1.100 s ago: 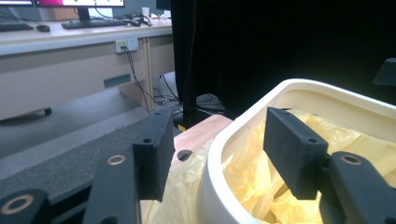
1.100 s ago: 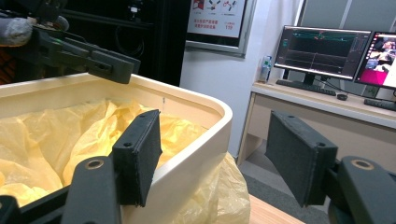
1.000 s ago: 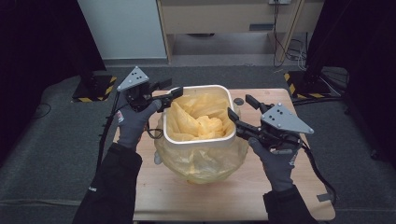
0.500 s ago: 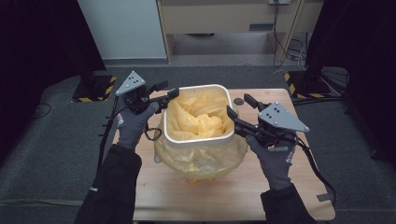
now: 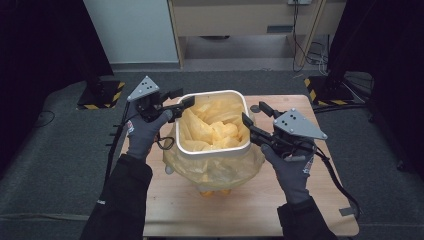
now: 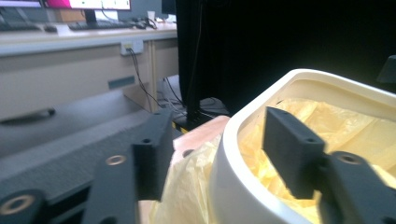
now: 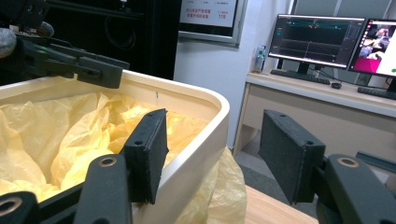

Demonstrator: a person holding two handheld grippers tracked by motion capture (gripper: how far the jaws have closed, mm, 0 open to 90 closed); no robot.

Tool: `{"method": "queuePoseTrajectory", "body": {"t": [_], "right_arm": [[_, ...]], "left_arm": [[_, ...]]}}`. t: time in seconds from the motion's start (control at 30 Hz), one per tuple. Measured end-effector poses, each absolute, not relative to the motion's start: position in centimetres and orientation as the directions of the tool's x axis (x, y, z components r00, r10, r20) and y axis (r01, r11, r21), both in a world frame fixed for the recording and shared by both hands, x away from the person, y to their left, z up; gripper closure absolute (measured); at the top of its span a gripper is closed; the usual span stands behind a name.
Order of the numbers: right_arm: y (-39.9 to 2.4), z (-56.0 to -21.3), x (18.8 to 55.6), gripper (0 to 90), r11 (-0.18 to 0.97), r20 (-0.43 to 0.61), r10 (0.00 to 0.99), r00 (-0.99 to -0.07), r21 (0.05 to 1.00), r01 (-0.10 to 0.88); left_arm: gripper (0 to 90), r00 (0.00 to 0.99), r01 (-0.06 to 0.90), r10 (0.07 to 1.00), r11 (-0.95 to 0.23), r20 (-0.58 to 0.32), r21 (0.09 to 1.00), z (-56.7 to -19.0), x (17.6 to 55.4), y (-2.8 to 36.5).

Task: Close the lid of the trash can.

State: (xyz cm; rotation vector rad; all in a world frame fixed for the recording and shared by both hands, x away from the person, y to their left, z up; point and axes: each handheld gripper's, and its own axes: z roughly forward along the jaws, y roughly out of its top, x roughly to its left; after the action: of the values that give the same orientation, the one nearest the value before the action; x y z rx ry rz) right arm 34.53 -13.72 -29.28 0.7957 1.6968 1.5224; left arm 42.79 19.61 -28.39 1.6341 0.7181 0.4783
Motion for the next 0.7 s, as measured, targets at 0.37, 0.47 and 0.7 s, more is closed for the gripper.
{"method": "queuePoseTrajectory", "body": {"t": [0.37,0.47,0.7], "right_arm": [[-13.3,-28.7,36.4,41.6,0.097,-0.094,0.816,-0.571,0.995,-0.026],[-13.0,-29.0,37.2,41.1,0.114,-0.096,0.819,-0.565,0.994,-0.004],[-12.8,-29.2,37.8,51.0,0.074,-0.037,0.827,-0.562,0.996,0.043]], "left_arm": [[36.5,0.744,0.163,0.659,-0.019,-0.11,0.986,-27.8,43.8,20.5],[35.4,0.758,0.166,0.641,-0.01,-0.121,0.986,-28.0,43.9,20.3],[42.6,0.754,0.11,0.651,0.013,-0.092,0.994,-28.8,44.1,19.7]]}}
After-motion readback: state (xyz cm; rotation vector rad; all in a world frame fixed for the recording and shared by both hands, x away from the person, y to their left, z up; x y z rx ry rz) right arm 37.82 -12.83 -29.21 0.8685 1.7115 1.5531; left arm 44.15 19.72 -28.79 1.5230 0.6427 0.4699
